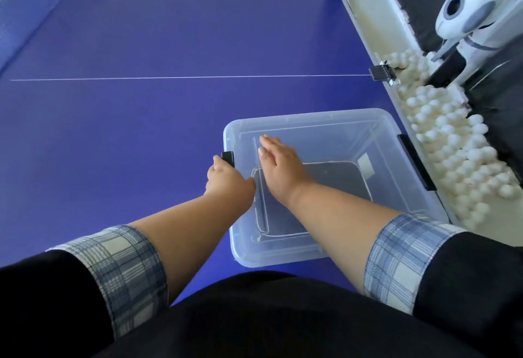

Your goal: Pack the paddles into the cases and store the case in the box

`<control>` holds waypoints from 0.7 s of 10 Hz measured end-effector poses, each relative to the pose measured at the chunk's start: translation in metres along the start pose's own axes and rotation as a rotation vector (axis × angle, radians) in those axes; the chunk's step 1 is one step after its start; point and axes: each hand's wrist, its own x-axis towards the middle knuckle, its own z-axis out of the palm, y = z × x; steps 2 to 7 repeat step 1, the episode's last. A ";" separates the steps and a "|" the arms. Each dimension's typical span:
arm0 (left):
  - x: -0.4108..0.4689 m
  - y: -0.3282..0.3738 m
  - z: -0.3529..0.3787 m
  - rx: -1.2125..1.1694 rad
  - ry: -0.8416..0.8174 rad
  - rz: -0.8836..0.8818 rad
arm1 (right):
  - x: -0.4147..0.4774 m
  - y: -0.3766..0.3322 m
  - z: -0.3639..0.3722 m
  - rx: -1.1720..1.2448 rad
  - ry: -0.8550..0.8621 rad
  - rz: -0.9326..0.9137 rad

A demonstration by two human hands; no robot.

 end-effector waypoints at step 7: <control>-0.005 0.014 -0.007 0.199 0.109 0.143 | -0.010 0.012 -0.039 0.136 0.018 0.019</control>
